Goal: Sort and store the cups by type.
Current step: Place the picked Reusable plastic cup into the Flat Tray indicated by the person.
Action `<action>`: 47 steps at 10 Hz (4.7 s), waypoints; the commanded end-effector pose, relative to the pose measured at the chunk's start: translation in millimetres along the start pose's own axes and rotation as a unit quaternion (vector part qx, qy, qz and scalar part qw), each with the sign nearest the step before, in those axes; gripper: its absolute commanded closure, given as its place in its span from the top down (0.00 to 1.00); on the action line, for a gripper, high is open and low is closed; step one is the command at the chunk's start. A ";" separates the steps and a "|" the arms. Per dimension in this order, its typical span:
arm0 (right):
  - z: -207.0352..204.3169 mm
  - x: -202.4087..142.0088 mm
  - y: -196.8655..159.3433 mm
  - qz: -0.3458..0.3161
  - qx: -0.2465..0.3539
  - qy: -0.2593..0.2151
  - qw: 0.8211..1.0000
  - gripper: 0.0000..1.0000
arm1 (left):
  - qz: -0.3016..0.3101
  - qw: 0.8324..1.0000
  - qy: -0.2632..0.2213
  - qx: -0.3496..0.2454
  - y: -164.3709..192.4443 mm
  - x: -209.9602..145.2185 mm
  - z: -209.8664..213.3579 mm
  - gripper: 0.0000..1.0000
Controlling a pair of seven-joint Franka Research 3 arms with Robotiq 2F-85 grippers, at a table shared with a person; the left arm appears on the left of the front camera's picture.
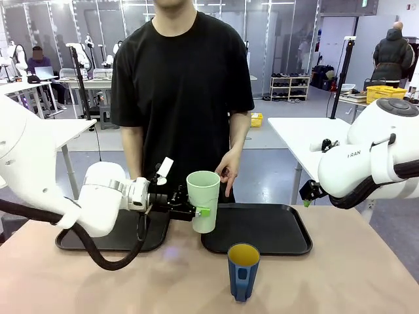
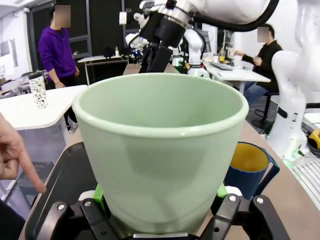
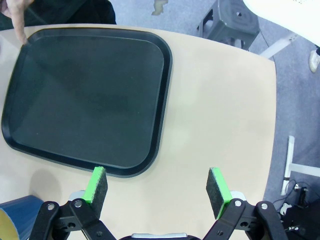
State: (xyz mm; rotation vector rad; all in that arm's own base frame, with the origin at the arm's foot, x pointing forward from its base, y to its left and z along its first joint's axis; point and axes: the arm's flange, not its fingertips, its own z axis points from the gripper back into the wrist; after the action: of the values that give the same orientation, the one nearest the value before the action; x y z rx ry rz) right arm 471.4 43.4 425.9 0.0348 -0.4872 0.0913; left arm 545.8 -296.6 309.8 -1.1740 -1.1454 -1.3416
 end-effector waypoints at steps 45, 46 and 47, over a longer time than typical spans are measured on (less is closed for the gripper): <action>-1.6 0.5 -1.6 0.005 -0.004 -0.001 1.000 1.00 | 0.009 0.983 0.184 -0.003 53.2 -10.8 -31.4 1.00; -1.6 0.5 -1.6 0.005 -0.004 -0.001 1.000 1.00 | -0.009 0.981 0.194 0.012 51.3 5.7 -22.2 1.00; -1.6 0.5 -1.6 0.005 -0.004 -0.001 1.000 1.00 | -0.002 0.977 0.211 0.022 52.2 15.2 -13.8 1.00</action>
State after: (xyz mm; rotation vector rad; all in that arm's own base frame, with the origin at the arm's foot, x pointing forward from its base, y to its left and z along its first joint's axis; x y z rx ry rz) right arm 471.4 43.1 425.7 0.0346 -0.4868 0.0906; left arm 607.5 -324.9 315.8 -0.8584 -0.8958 -1.4921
